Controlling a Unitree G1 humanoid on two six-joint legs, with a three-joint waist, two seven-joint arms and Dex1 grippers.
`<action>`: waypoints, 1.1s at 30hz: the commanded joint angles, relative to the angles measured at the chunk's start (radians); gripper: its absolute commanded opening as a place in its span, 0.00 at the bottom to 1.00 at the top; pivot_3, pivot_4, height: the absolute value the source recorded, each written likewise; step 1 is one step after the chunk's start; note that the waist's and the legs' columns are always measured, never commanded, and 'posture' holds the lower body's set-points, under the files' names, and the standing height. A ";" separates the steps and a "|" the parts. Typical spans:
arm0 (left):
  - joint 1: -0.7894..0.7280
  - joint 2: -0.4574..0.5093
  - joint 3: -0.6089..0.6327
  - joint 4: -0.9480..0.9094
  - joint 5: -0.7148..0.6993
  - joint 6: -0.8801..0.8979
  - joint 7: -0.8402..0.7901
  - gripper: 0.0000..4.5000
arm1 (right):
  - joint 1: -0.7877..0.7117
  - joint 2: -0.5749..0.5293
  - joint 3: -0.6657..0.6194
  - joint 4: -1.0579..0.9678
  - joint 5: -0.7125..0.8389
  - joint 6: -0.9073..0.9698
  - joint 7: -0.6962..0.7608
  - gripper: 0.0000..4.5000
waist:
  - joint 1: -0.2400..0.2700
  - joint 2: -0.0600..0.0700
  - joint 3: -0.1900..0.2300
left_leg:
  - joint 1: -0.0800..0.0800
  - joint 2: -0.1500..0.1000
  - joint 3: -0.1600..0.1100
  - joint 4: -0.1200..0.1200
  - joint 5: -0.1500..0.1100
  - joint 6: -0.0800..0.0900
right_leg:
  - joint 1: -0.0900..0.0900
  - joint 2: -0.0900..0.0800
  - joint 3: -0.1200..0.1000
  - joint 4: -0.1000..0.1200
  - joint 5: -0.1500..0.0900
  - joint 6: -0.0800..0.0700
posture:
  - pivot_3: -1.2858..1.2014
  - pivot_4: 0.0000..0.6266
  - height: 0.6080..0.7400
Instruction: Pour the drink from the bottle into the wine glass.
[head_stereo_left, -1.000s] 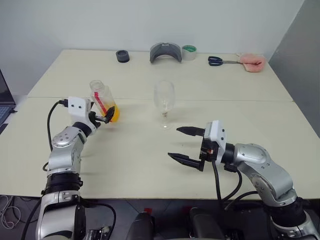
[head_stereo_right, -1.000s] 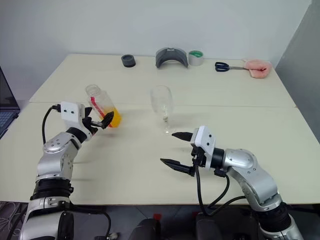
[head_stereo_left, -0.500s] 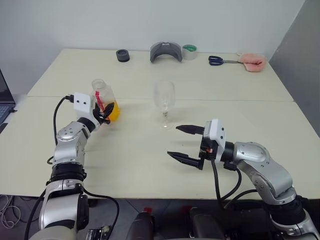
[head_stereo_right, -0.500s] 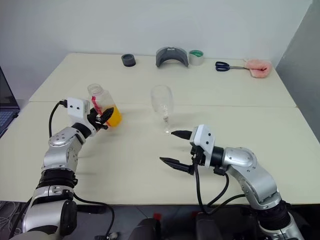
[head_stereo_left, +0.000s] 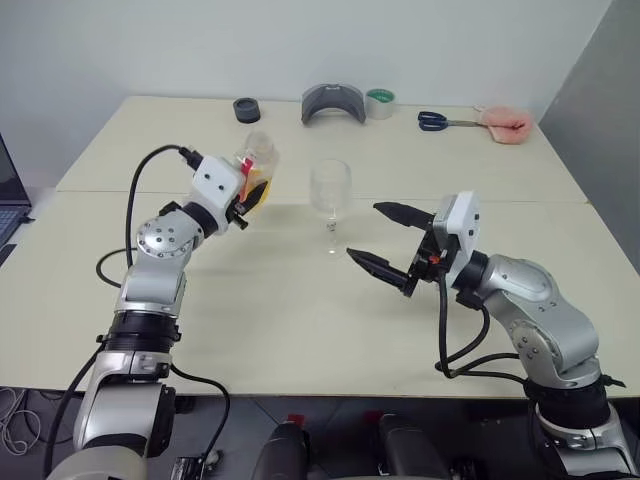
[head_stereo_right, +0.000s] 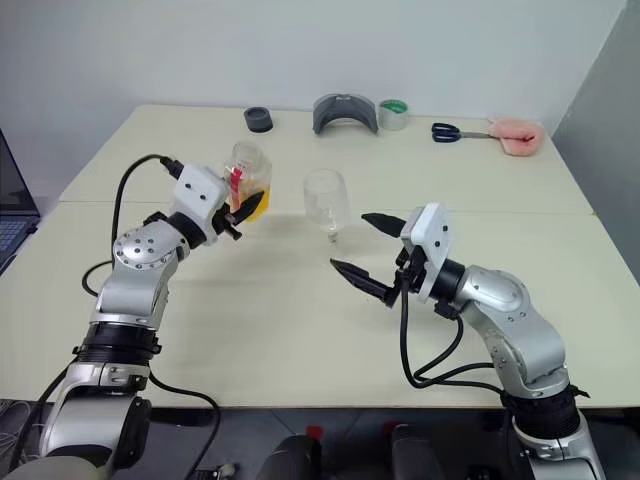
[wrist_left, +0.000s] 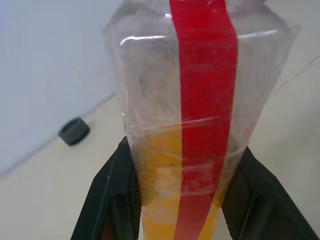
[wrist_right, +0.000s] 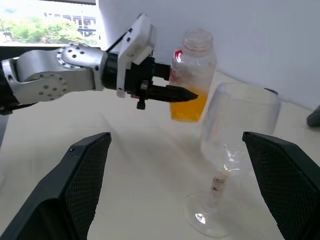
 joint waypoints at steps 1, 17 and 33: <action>-0.075 0.032 -0.028 0.002 0.083 -0.117 0.030 0.38 | -0.028 -0.010 -0.033 0.017 -0.005 -0.027 -0.008 1.00 | 0.000 0.000 0.000 | 0.000 0.000 0.000 0.000 0.000 0.000 | 0.000 0.000 0.000 0.000 0.000 0.000 | 0.52 0.24 1.00; -0.297 0.058 -0.142 0.328 0.299 -0.446 0.143 0.38 | -0.021 -0.114 -0.115 0.116 -0.019 -0.091 0.038 1.00 | -0.001 0.000 0.001 | -0.001 -0.001 0.002 0.001 0.000 0.000 | -0.001 0.000 0.001 0.000 0.000 0.000 | 0.52 0.24 1.00; -0.412 0.079 -0.226 0.494 0.475 -0.626 0.300 0.38 | 0.032 -0.058 -0.128 0.065 -0.013 -0.126 -0.024 1.00 | -0.001 0.000 0.001 | -0.001 -0.001 0.002 0.001 0.000 0.001 | -0.001 0.000 0.001 0.001 0.000 0.000 | 0.52 0.24 1.00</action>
